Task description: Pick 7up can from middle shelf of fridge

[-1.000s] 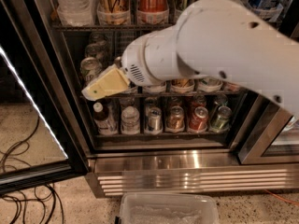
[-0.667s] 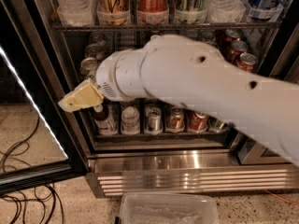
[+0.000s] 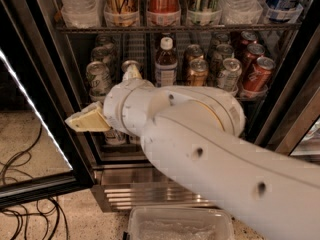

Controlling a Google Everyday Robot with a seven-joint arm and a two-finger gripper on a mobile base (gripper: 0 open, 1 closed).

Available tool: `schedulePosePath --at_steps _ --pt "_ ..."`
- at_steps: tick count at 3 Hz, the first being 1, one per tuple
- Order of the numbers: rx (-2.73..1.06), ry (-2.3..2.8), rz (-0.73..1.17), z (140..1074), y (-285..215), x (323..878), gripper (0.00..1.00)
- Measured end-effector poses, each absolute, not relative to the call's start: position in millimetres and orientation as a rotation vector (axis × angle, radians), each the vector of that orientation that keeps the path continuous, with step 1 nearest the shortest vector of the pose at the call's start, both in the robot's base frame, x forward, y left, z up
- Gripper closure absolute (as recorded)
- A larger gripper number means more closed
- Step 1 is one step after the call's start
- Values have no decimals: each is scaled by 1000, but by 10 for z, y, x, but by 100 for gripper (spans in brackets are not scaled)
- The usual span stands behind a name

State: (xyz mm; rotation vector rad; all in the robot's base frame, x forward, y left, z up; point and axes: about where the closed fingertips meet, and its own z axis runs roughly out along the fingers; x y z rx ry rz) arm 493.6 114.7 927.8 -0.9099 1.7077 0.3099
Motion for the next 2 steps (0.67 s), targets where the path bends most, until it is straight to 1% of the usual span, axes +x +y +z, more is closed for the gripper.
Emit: schedulePosePath --at_steps 1,2 --pt "-834 1715 275 9309 901 4888 0" --pt "-833 1716 275 9309 895 4890 0"
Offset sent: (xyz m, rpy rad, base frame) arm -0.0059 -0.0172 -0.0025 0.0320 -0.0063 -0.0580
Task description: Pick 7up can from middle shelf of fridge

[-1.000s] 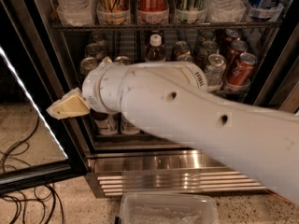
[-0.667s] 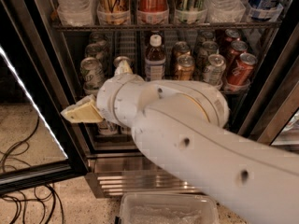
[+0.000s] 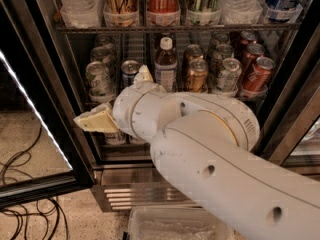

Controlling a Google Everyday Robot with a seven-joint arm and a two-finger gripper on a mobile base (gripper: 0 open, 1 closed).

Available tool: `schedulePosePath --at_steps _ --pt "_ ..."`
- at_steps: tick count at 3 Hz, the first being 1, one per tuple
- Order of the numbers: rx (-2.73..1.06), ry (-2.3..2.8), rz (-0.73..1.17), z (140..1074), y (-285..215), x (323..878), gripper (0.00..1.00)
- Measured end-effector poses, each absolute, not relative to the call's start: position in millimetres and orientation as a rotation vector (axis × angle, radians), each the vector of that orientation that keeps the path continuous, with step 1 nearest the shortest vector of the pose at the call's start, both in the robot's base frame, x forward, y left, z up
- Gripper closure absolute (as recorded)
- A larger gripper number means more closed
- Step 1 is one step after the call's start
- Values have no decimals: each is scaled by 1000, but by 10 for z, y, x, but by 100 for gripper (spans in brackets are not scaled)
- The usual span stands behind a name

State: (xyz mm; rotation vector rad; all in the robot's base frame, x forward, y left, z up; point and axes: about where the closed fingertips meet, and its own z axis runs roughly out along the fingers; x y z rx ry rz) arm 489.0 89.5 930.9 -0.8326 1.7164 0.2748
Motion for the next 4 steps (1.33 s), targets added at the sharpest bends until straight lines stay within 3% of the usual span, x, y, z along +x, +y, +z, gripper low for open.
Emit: schedulePosePath --at_steps 2,4 --pt "-734 1725 400 8845 988 4910 0" --pt "-705 1664 401 8540 1415 5090 0"
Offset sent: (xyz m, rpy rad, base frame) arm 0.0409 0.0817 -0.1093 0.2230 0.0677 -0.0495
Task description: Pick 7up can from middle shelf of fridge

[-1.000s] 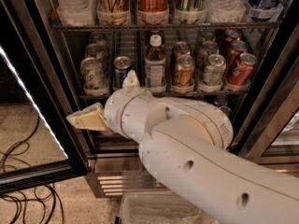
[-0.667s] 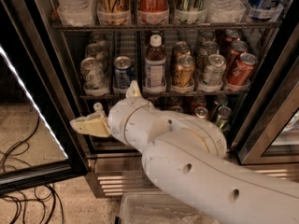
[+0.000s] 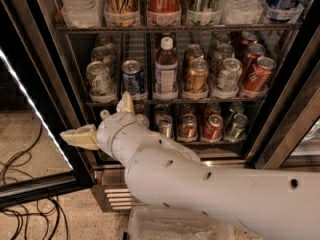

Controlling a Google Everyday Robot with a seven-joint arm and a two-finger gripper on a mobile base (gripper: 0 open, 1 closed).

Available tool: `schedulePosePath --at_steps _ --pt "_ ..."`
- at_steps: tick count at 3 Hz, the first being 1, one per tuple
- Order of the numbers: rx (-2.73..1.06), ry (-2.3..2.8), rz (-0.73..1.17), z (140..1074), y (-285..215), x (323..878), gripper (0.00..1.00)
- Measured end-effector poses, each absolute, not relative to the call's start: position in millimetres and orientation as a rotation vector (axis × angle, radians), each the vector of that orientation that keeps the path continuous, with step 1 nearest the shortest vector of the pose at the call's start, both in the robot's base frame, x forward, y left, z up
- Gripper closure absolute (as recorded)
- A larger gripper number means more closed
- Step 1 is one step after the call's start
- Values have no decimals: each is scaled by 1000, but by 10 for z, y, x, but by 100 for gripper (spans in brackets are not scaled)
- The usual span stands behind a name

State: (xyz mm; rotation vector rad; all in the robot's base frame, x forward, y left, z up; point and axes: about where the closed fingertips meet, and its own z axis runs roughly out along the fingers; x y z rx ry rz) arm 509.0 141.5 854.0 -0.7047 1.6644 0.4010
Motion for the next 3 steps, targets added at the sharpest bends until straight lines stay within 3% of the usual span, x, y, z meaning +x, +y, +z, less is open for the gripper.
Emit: schedulePosePath --at_steps 2,3 --pt "-706 1633 398 8482 1596 5218 0" --pt "-683 1596 368 8503 1653 5321 18"
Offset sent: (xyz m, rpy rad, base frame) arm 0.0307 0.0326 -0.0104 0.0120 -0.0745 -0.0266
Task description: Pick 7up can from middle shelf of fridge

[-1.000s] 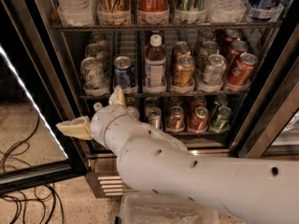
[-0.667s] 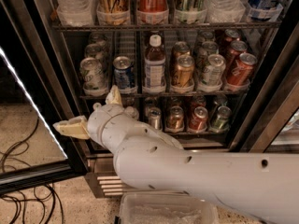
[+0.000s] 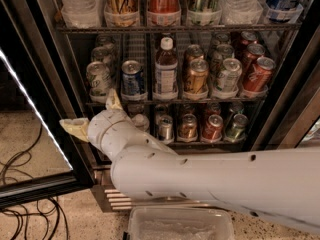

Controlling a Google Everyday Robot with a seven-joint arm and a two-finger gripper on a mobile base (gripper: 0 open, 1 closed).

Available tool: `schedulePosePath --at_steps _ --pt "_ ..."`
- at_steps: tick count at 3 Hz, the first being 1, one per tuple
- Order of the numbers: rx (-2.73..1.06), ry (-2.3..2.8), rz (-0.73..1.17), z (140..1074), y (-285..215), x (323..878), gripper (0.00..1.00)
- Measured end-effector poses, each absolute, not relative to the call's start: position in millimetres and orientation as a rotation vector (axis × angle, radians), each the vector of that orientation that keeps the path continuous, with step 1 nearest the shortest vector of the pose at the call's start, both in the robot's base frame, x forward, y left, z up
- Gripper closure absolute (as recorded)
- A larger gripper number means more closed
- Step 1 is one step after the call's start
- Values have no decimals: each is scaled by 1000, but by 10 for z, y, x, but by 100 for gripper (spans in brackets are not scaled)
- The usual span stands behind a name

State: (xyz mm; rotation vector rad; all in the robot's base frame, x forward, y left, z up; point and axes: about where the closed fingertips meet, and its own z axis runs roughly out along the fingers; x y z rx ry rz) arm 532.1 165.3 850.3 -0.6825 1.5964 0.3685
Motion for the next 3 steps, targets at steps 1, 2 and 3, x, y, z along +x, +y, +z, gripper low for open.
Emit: schedulePosePath --at_steps 1,2,3 --pt "-662 1557 327 8573 1654 5443 23" --pt "-649 1526 304 8623 1692 5564 29" --pt "-644 1493 272 8658 1756 5681 31"
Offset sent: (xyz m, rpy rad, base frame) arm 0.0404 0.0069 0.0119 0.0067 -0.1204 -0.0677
